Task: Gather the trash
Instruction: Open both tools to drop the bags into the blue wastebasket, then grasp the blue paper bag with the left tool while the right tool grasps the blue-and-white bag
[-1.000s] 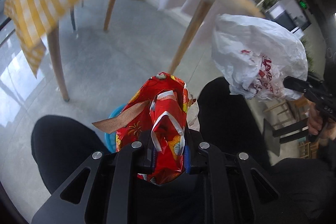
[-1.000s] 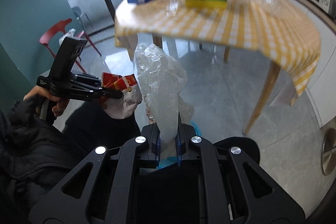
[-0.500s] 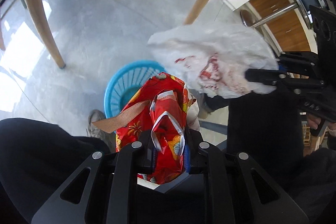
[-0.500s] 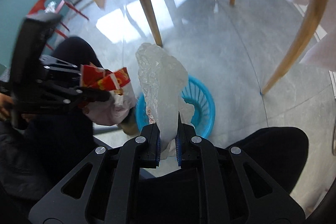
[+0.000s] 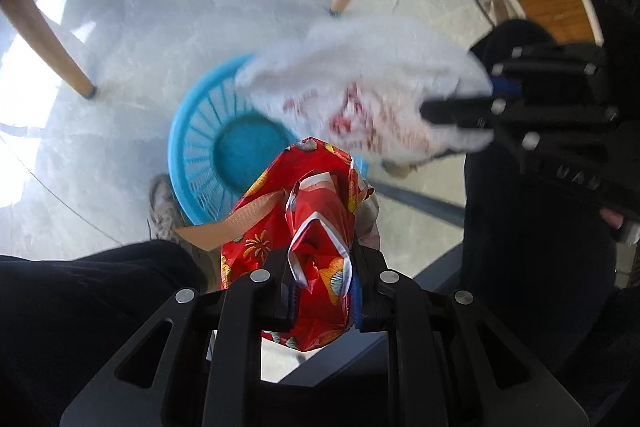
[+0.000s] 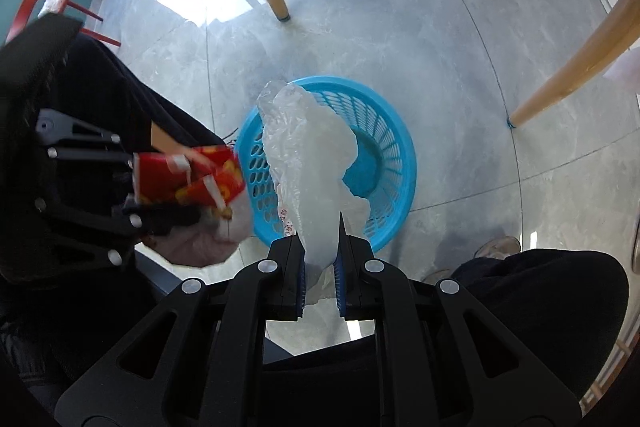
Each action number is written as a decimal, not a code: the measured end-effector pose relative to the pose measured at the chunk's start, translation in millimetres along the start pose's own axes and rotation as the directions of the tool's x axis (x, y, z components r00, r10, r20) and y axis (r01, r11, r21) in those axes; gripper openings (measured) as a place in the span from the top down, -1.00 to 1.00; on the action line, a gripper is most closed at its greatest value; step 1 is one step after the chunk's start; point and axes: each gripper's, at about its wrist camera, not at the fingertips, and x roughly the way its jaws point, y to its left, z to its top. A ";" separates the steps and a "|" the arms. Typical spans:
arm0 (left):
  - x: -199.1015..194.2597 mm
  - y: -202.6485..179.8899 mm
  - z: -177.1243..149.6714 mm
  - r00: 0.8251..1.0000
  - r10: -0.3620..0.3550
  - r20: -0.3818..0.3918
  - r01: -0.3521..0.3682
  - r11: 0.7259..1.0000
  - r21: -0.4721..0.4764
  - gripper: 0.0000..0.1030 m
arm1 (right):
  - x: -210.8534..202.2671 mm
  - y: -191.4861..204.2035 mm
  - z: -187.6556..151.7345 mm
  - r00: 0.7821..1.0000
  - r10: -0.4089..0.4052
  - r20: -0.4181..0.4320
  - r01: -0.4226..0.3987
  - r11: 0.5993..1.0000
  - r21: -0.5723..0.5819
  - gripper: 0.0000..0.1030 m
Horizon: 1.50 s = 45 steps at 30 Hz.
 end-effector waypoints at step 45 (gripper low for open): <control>-181.2 -35.8 -64.5 0.772 0.044 0.634 -0.096 0.994 0.047 -0.89 | -172.0 22.7 -68.2 0.886 -0.030 0.463 0.044 0.999 -0.019 -0.82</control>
